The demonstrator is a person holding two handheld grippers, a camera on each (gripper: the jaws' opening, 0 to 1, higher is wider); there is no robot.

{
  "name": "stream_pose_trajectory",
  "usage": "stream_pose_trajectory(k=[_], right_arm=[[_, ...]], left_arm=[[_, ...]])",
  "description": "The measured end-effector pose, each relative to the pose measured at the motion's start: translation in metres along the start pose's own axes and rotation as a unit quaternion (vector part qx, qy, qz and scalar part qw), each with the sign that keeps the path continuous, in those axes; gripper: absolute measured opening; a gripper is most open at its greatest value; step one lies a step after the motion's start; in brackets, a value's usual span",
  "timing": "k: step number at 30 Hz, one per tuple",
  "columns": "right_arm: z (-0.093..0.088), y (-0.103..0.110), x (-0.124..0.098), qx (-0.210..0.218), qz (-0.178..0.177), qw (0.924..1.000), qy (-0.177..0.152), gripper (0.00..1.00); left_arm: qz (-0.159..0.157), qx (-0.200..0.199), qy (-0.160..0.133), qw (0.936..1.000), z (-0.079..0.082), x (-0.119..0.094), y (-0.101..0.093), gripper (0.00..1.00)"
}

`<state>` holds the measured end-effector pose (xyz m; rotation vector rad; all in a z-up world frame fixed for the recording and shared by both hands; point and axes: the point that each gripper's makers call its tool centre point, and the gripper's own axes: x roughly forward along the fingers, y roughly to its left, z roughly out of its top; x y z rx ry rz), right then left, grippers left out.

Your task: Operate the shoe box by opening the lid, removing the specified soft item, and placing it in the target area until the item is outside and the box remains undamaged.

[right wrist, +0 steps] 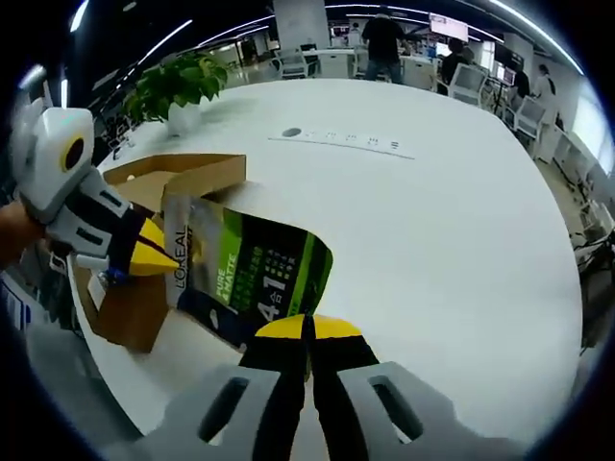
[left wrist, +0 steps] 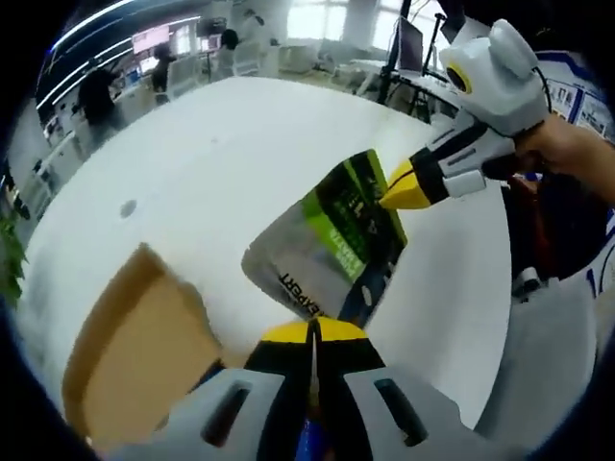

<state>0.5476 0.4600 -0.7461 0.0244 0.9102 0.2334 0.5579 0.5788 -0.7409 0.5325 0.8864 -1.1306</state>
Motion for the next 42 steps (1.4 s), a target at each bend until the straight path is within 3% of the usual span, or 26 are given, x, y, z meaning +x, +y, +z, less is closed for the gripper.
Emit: stream_pose_trajectory(k=[9,15,19,30,36,42], right_arm=[[-0.009,-0.007,0.016,0.011,0.001,0.9999,0.009,0.00],[-0.008,-0.010,0.022,0.021,0.002,0.9997,0.007,0.00],[-0.010,-0.012,0.025,0.025,0.002,0.9996,0.009,0.00],[-0.017,-0.016,0.031,0.041,-0.001,0.9991,0.013,0.00],[-0.020,-0.016,0.036,0.049,-0.002,0.9987,0.013,0.00],[-0.021,-0.018,0.041,0.055,-0.005,0.9984,0.012,0.00]], left_arm=[[-0.013,0.024,0.043,0.9987,-0.008,0.017,0.000,0.00],[-0.009,0.045,0.050,0.9977,-0.003,0.017,0.004,0.00],[-0.004,0.085,0.063,0.9944,-0.002,0.020,0.000,0.00],[-0.007,0.133,0.087,0.9873,-0.008,0.034,-0.001,0.00],[-0.003,0.171,0.103,0.9799,-0.012,0.042,0.000,0.00],[0.000,0.183,0.108,0.9771,-0.014,0.047,0.002,0.00]])
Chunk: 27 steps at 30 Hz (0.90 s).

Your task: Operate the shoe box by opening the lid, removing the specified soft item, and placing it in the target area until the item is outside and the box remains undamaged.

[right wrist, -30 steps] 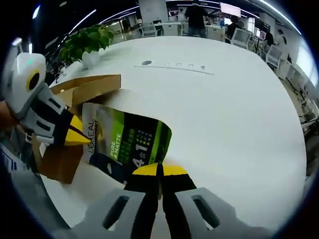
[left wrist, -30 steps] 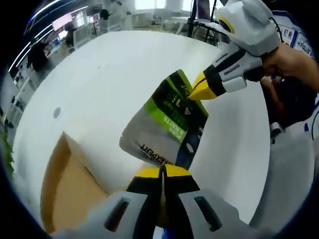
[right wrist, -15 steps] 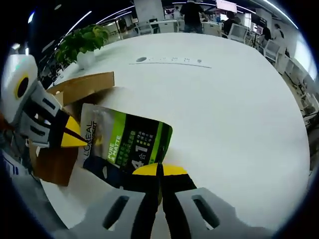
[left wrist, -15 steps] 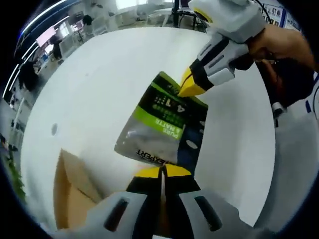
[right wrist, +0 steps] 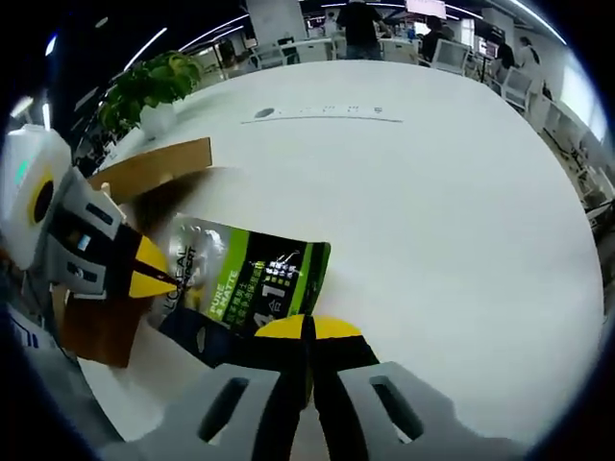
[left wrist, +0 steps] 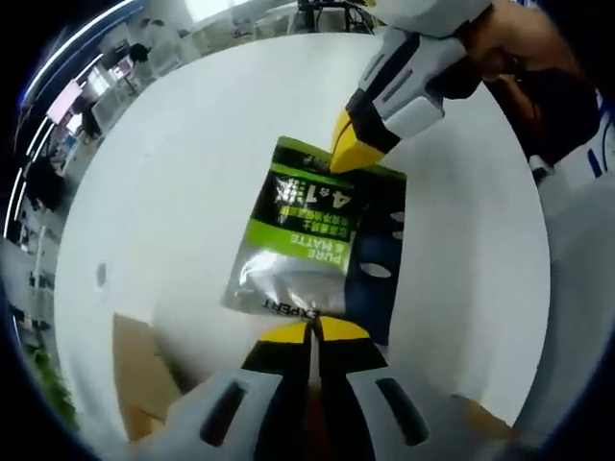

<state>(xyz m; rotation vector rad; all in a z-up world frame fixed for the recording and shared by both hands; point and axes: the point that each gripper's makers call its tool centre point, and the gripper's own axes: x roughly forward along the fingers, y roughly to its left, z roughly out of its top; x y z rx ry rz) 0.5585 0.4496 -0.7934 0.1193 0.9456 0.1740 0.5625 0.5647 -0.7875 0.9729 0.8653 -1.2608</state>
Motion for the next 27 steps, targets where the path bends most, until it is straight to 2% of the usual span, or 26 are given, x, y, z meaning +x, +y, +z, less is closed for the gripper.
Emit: stream_pose_trajectory(k=[10,17,27], right_arm=[[0.005,-0.005,0.006,0.007,-0.005,0.9999,-0.008,0.00],[0.003,-0.007,0.007,-0.005,-0.004,1.0000,-0.004,0.01],[0.001,-0.010,0.005,-0.021,-0.012,0.9997,-0.002,0.02]], left_arm=[[0.014,0.009,-0.004,0.9999,0.001,0.004,0.007,0.00],[0.021,0.011,-0.009,0.9997,0.001,0.004,0.008,0.01],[0.038,0.018,-0.017,0.9989,0.003,-0.013,0.009,0.10]])
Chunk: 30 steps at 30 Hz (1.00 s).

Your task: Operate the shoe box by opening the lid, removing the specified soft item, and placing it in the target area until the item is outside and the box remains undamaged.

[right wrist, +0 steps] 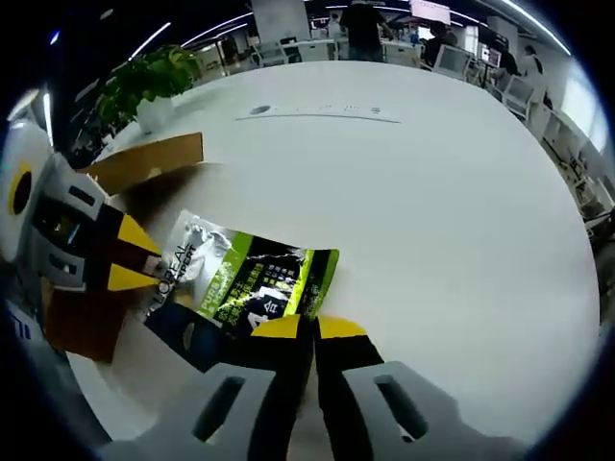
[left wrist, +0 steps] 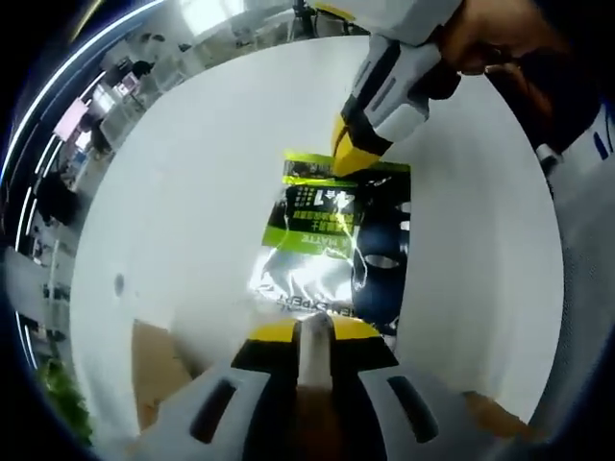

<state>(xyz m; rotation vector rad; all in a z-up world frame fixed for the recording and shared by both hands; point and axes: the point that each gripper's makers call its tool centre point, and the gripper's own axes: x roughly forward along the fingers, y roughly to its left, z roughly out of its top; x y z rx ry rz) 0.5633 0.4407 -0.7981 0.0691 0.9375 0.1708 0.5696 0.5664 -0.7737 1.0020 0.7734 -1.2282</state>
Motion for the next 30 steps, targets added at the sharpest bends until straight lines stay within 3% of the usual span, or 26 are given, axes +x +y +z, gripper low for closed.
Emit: stream_pose_trajectory(k=[6,19,30], right_arm=[[0.002,0.004,0.001,-0.008,0.000,1.0000,-0.001,0.03],[0.004,-0.003,-0.014,-0.020,-0.013,0.9996,-0.012,0.11],[0.010,0.004,-0.040,-0.041,-0.005,0.9986,-0.033,0.21]], left_arm=[[0.002,-0.009,-0.021,0.9997,0.005,-0.017,0.001,0.11],[-0.016,-0.081,-0.080,0.9934,0.015,-0.054,-0.003,0.19],[-0.007,-0.111,-0.102,0.9885,0.004,-0.084,0.002,0.26]])
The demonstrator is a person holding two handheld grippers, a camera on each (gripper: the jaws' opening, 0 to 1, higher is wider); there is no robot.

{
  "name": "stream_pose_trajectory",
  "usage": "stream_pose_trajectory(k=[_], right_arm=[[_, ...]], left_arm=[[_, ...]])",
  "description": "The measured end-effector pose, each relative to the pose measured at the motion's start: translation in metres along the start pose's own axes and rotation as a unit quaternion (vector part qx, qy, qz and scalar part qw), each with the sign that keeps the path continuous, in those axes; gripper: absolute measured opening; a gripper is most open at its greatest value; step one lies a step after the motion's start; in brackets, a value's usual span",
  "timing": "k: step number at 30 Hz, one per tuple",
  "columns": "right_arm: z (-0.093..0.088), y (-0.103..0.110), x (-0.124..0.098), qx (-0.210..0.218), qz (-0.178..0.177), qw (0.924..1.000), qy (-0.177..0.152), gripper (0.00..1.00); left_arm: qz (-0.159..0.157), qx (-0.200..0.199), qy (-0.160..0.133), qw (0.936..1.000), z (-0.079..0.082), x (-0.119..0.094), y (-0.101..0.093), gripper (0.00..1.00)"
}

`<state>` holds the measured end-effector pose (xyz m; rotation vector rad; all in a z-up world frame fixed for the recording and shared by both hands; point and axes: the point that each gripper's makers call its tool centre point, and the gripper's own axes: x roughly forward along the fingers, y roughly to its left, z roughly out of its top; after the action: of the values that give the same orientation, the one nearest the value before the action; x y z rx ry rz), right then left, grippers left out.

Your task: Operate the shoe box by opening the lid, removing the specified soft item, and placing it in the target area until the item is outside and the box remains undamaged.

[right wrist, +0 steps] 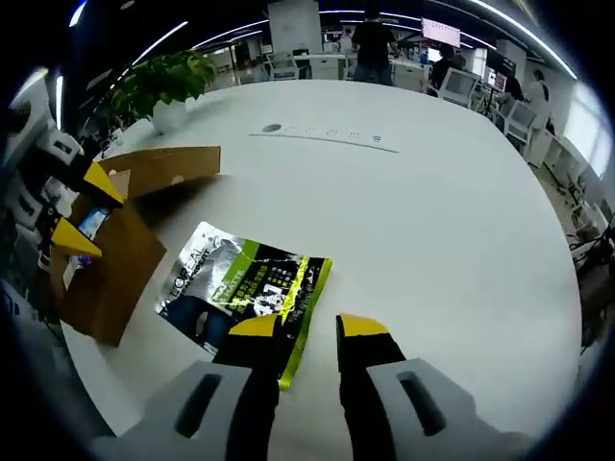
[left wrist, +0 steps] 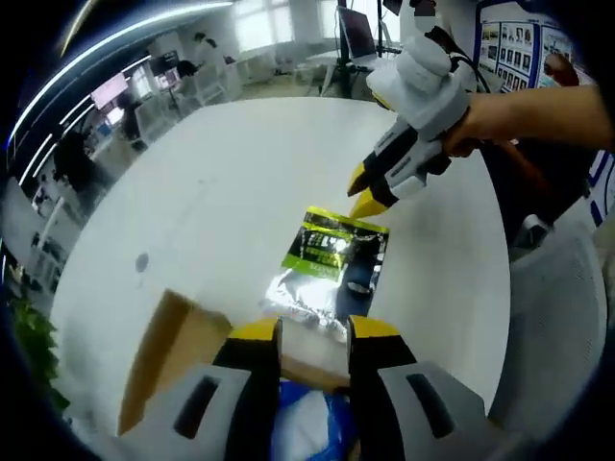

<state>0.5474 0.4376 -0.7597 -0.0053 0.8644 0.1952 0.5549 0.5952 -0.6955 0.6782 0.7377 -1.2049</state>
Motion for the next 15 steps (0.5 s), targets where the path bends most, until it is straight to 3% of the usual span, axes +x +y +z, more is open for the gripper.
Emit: stream_pose_trajectory(k=[5,15], right_arm=[[0.008,0.008,-0.015,-0.016,0.004,0.9997,-0.018,0.25],[0.019,0.033,-0.039,-0.038,0.025,0.9985,-0.029,0.33]], left_arm=[[0.011,-0.020,-0.010,0.9997,-0.007,-0.018,0.008,0.30],[0.033,-0.074,-0.017,0.9966,-0.039,-0.049,0.023,0.37]])
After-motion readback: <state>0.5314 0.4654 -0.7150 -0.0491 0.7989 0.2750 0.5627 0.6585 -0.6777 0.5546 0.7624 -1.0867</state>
